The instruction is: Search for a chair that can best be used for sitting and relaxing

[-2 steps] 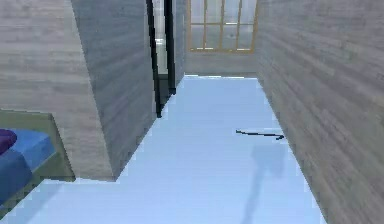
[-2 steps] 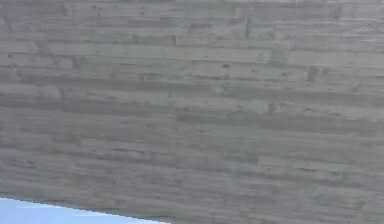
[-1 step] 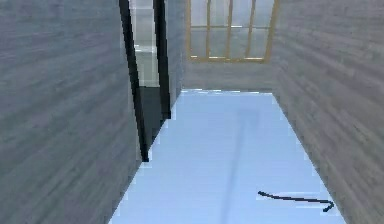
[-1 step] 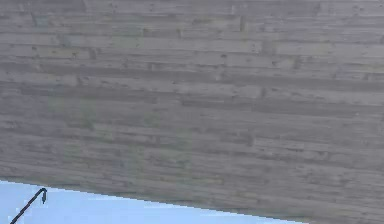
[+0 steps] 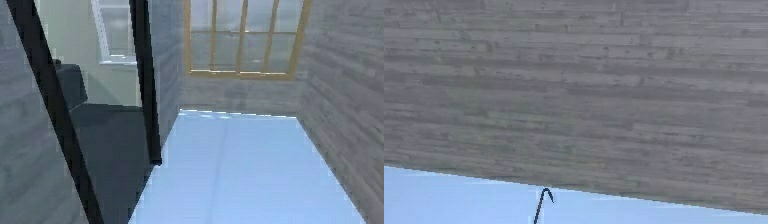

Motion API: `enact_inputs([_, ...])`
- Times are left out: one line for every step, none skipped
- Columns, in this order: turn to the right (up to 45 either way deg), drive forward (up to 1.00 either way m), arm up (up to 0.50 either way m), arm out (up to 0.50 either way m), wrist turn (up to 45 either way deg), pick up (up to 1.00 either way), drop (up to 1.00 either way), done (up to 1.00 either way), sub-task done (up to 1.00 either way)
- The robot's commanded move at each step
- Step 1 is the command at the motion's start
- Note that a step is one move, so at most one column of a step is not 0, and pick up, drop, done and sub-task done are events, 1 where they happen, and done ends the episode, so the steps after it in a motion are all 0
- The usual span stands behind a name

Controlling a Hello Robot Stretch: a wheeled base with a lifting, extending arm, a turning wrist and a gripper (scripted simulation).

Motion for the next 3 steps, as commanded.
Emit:
enact_inputs([-3.0, 0.0, 0.0, 0.0, 0.0, 0.0, 0.0, 0.0, 0.0])
enact_inputs([0.0, 0.4, 0.0, 0.0, 0.0, 0.0, 0.0, 0.0, 0.0])
enact_inputs([-3.0, 0.0, 0.0, 0.0, 0.0, 0.0, 0.0, 0.0, 0.0])
